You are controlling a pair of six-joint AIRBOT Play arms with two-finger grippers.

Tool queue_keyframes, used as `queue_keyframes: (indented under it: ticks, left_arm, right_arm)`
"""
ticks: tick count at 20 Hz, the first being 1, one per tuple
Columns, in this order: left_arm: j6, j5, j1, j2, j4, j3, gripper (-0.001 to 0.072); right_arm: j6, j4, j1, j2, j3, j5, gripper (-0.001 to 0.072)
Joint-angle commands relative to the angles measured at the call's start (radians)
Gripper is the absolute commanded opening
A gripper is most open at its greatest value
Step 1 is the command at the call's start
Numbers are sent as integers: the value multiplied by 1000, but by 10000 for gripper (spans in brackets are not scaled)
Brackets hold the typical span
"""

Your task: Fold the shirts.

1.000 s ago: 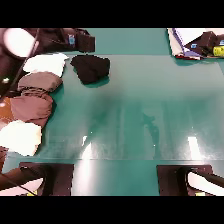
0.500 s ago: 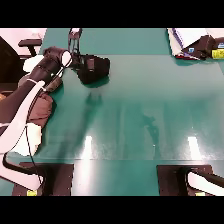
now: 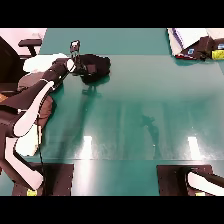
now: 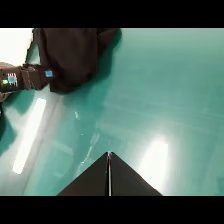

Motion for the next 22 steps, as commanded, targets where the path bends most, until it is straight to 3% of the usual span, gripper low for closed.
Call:
queue_keyframes:
  ticks: [1, 6, 12, 16, 19, 21, 22]
  left_arm:
    - [16, -40, 9, 27, -13, 85, 27]
    - [140, -72, 11, 286, 69, 273, 26]
    - [243, -306, -16, 602, 72, 328, 26]
    - [269, -558, -185, 585, 67, 287, 26]
    - [270, -558, -364, 544, 8, 167, 27]
    - [343, -489, -481, 507, -92, 92, 32]
    - [390, -457, -526, 488, -135, 66, 269]
  right_arm:
    - [0, 56, 0, 5, 2, -2, 17]
    - [0, 68, 1, 21, 143, 0, 17]
    - [0, 64, 0, 53, 367, 3, 17]
    - [1, 67, 1, 53, 436, 32, 17]
    - [2, 67, 1, 53, 442, 61, 17]
    - [9, 67, 1, 53, 442, 86, 17]
    - [10, 67, 1, 53, 441, 94, 17]
